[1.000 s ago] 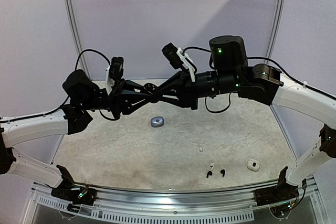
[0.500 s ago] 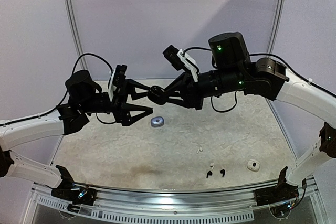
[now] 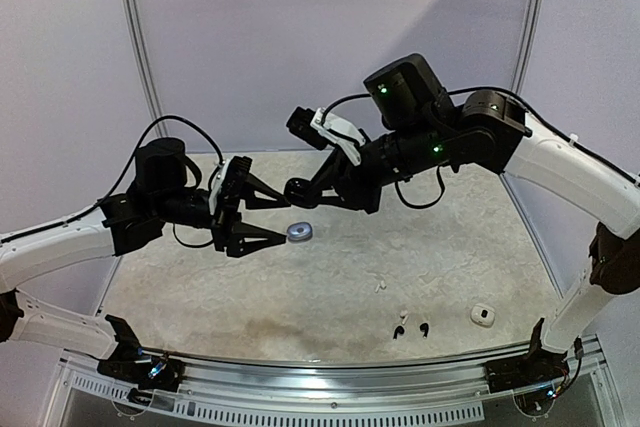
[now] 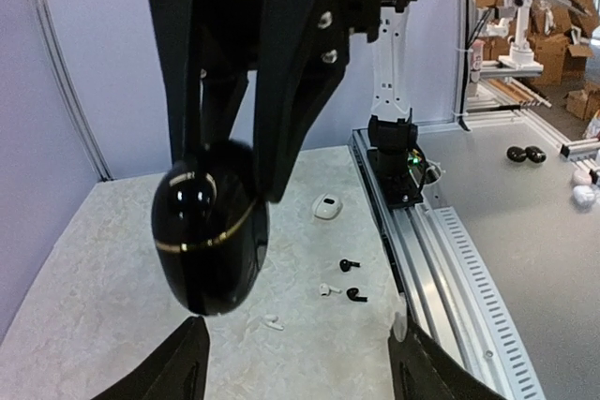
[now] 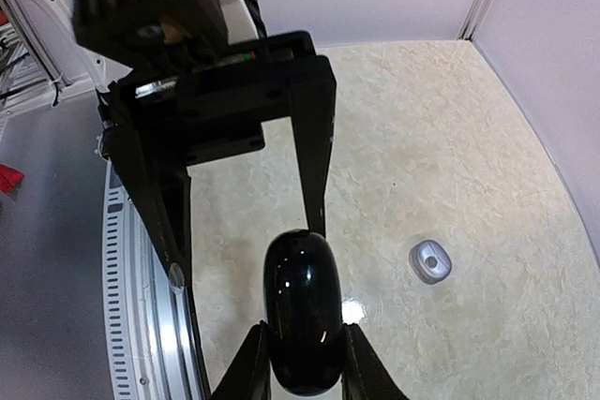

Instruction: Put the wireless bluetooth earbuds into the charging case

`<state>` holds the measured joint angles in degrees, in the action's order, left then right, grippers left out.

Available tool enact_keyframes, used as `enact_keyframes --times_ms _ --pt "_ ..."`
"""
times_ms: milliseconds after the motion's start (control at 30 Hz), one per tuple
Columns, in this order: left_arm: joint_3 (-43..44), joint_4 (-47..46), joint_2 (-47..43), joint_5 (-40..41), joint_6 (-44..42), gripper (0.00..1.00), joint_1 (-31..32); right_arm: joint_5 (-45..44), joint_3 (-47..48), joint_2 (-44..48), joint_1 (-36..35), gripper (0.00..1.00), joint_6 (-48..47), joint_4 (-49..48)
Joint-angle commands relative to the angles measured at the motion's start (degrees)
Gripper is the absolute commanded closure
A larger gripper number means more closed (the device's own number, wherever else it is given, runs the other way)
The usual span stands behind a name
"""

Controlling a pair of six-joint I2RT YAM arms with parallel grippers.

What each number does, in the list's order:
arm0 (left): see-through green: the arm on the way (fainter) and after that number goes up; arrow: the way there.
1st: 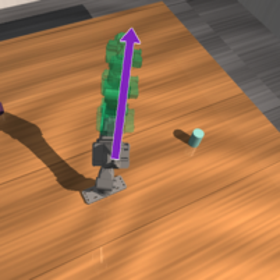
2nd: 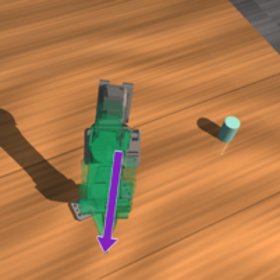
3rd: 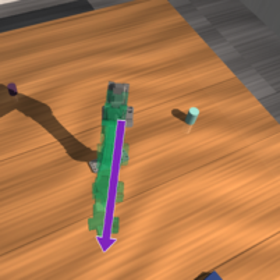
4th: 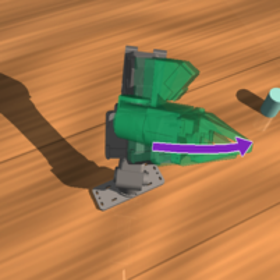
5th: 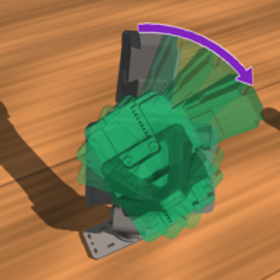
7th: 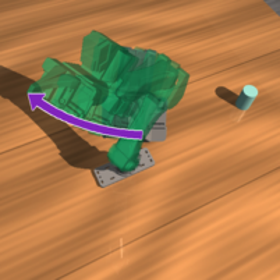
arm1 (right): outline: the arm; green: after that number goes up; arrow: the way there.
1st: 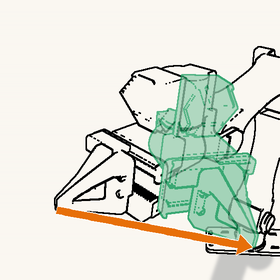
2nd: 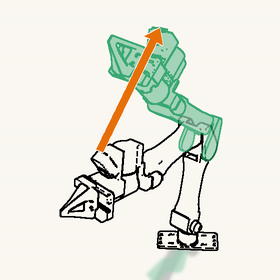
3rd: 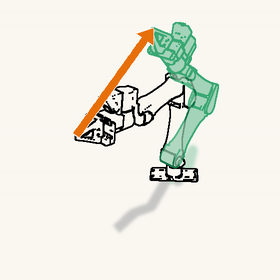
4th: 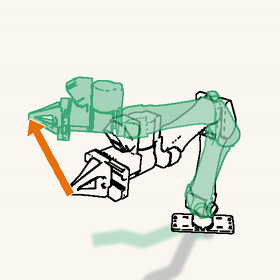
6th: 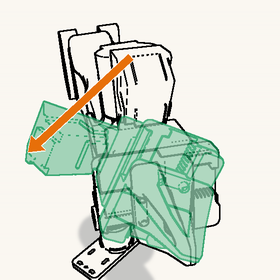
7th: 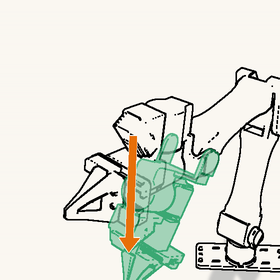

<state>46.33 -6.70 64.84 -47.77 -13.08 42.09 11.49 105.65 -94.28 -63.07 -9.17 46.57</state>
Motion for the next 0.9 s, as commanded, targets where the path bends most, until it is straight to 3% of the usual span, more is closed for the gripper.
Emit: enact_keyframes --times_ms 0,167,367,600,867 --pt "0.8 0.9 -1.9 -0.5 -2.0 0.37 -0.2 -1.6 2.2 -1.4 -2.0 1.0 -2.3 2.4" --pt "0.3 -0.7 -1.4 -3.0 -1.1 0.47 -0.1 -2.2 5.0 -3.7 -3.6 1.0 -5.1 3.5" --pt "-1.2 -4.7 -1.8 -3.0 2.0 0.51 0.1 -1.7 5.1 -4.2 -4.3 1.0 -5.4 2.4" --pt "-1.6 -5.3 -1.5 -3.3 3.2 0.72 0.4 -2.8 5.5 -4.6 -4.6 1.0 -5.7 2.5" --pt "-2.6 -4.9 -1.5 -1.7 3.1 0.64 0.4 -3.4 5.5 -3.7 -4.5 1.0 -6.1 1.7"
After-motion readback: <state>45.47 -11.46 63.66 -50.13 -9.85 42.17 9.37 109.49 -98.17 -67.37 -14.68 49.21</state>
